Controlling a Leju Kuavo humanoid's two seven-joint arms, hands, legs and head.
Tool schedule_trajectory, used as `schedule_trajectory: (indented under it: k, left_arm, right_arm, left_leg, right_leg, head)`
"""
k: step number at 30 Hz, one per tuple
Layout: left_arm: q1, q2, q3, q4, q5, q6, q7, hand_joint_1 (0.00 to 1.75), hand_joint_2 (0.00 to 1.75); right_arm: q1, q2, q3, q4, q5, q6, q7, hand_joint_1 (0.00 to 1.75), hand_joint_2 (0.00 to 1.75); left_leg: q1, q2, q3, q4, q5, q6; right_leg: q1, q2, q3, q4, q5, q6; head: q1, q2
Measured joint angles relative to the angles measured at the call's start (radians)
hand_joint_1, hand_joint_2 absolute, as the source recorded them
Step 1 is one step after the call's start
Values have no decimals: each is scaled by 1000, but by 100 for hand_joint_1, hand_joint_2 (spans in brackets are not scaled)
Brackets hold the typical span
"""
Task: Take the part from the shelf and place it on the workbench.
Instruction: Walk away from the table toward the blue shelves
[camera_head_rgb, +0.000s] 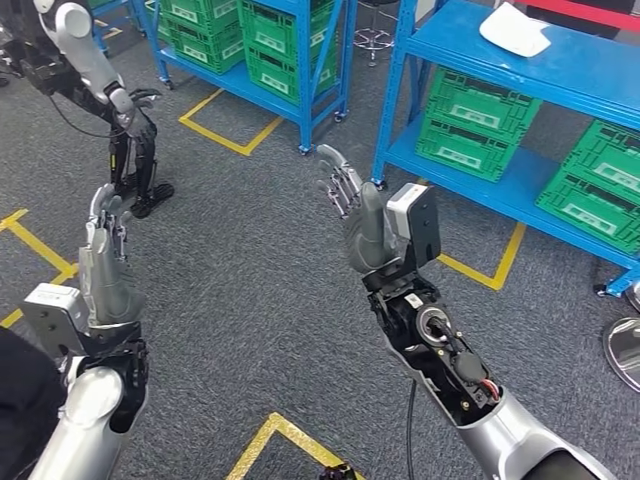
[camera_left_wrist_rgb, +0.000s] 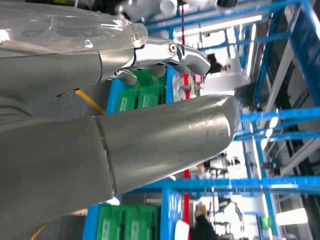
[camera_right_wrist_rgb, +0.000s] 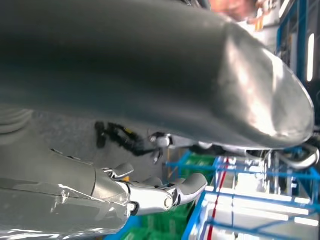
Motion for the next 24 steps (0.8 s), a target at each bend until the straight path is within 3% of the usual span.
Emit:
schedule_trajectory:
  k: [1,2,4,6,8,10,12,14,15,16,17,19,21,23,24]
  left_arm:
    - [0,0,0,0,0,-1,0,0,0]
    - [0,0,0,0,0,-2,0,0,0]
    - [-1,0,0,0,0,-2,0,0,0]
    - [-2,0,0,0,0,-3,-1,0,0]
    - [-3,0,0,0,0,-3,-1,0,0]
    - [-7,0,0,0,0,-3,-3,0,0]
    - [-7,1,0,0,0,-3,-4,0,0]
    - [-4,2,0,0,0,-3,-4,0,0]
    - [-3,3,0,0,0,-3,-4,0,0]
    - [-2,4,0,0,0,-3,-4,0,0]
    - [-3,5,0,0,0,-3,-3,0,0]
    - [-6,5,0,0,0,-3,-3,0,0]
    - [-7,5,0,0,-1,-5,0,0,0]
    - [-9,4,0,0,-3,-11,2,0,0]
    - [-11,2,0,0,-3,-14,2,0,0]
  right_arm:
    - [0,0,1,1,0,0,0,0,0]
    - [0,0,1,1,0,-1,0,0,0]
    - [-1,0,2,1,0,-1,-1,0,0]
    - [-1,1,3,2,0,-1,-1,0,0]
    - [-2,2,4,2,0,0,-2,0,0]
    - [-6,4,4,2,0,1,-3,0,0]
    - [-9,6,4,2,0,2,-3,0,0]
    - [-9,7,5,3,0,3,-2,0,0]
    - [-9,7,5,3,0,3,-1,0,0]
    - [-9,7,5,3,0,3,-1,0,0]
    - [-9,7,5,3,0,3,-1,0,0]
    - [-10,7,5,3,0,2,1,0,0]
    - [-10,7,6,3,1,-1,4,0,0]
    - [-10,7,6,3,1,-6,7,0,0]
    - [-10,7,6,2,2,-9,8,0,0]
  left_leg:
    - [0,11,2,0,-3,-2]
    - [0,22,6,1,-6,-5]
    - [-5,41,12,3,-12,-13]
    - [-12,60,14,4,-15,-20]
    - [-11,75,16,7,-20,-30]
    - [-5,41,1,49,-50,-40]
    - [-1,-15,-61,176,-112,-45]
    - [-1,-33,-135,308,-153,-47]
    - [-1,-36,-150,326,-146,-45]
    - [-1,-38,-144,301,-120,-42]
    - [-1,-45,-117,236,-81,-38]
    - [0,-83,-48,85,-17,-29]
    - [-2,-101,-15,15,1,-24]
    - [-3,-80,-10,7,4,-19]
    - [-1,-69,-6,1,6,-14]
  right_leg:
    - [-1,-5,20,-38,26,1]
    - [-2,-18,58,-111,63,0]
    - [6,-65,129,-248,110,-8]
    - [16,-84,151,-292,115,-22]
    - [15,-54,151,-295,120,-37]
    - [12,-29,154,-300,125,-49]
    - [10,-5,153,-301,128,-58]
    - [12,22,151,-301,130,-62]
    - [13,37,151,-301,131,-63]
    - [13,51,151,-300,131,-63]
    - [13,66,152,-300,132,-62]
    - [14,92,150,-299,133,-58]
    - [12,113,144,-298,136,-49]
    - [9,131,139,-300,138,-37]
    - [10,121,133,-294,132,-32]
  head:
    - [4,0]
    - [10,0]
    - [18,0]
    - [16,0]
    - [11,0]
    - [6,0]
    - [-7,0]
    - [-19,0]
    - [-23,0]
    - [-25,0]
    - [-27,0]
    - [-29,0]
    - [-30,0]
    - [-30,0]
    - [-29,0]
